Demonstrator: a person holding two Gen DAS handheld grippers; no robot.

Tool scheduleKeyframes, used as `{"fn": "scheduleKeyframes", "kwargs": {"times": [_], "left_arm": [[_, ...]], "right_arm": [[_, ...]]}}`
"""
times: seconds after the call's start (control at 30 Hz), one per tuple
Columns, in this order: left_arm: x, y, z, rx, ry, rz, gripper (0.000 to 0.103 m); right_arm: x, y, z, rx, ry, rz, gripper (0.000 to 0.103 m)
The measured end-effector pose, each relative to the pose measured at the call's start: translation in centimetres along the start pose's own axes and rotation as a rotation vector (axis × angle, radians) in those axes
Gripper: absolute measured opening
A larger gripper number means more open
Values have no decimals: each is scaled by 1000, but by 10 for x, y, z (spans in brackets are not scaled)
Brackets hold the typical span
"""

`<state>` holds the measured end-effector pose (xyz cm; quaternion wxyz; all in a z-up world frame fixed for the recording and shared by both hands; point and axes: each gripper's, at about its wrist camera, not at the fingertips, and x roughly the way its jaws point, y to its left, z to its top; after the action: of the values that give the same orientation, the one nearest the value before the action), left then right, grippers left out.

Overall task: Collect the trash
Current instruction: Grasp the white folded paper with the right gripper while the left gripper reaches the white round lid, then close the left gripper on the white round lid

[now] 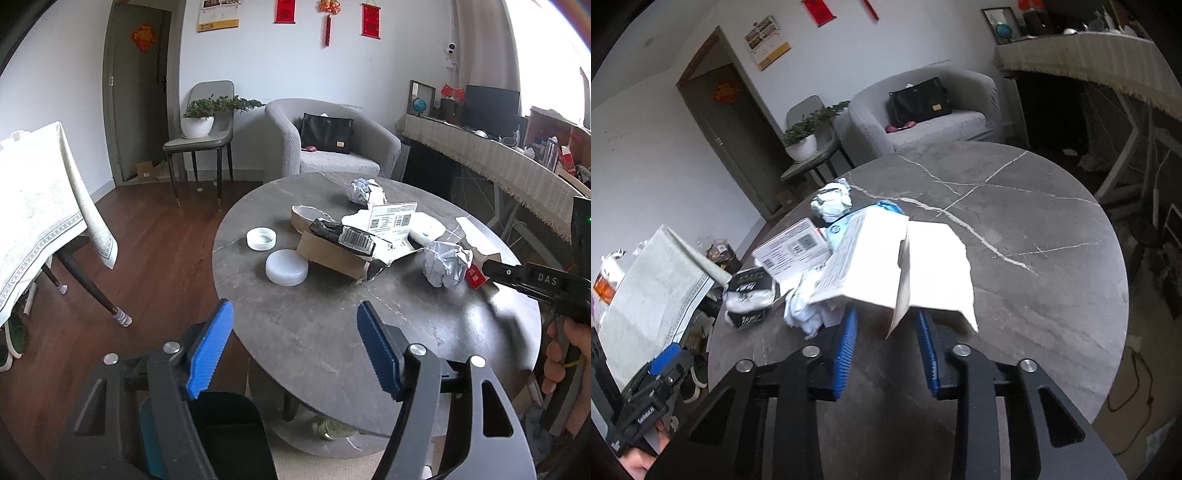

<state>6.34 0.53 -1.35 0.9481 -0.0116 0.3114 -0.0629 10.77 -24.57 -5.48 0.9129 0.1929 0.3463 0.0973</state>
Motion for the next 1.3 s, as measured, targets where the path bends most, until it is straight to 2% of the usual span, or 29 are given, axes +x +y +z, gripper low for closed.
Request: {"fn": "scheduleKeyframes", "kwargs": {"times": [0.17, 0.47, 0.6, 0.8, 1.0, 1.07, 1.3], "left_arm": [[12, 0, 4, 12, 22, -25, 72], [32, 2, 10, 6, 54, -61, 69], [40, 6, 13, 3, 63, -56, 67], [55, 10, 16, 6, 82, -46, 66], [69, 15, 21, -3, 90, -32, 66], [74, 16, 22, -1, 95, -26, 63], [84, 16, 25, 27, 102, -5, 59]], "right_arm": [[11, -11, 5, 78, 16, 2, 25], [23, -9, 18, 104, 15, -4, 25], [25, -8, 23, 89, 10, -24, 15], [24, -5, 35, 40, -13, -48, 2], [17, 8, 46, -62, -62, -99, 1], [12, 13, 51, -97, -90, -118, 2], [8, 31, 58, -163, -159, -74, 2]]}}
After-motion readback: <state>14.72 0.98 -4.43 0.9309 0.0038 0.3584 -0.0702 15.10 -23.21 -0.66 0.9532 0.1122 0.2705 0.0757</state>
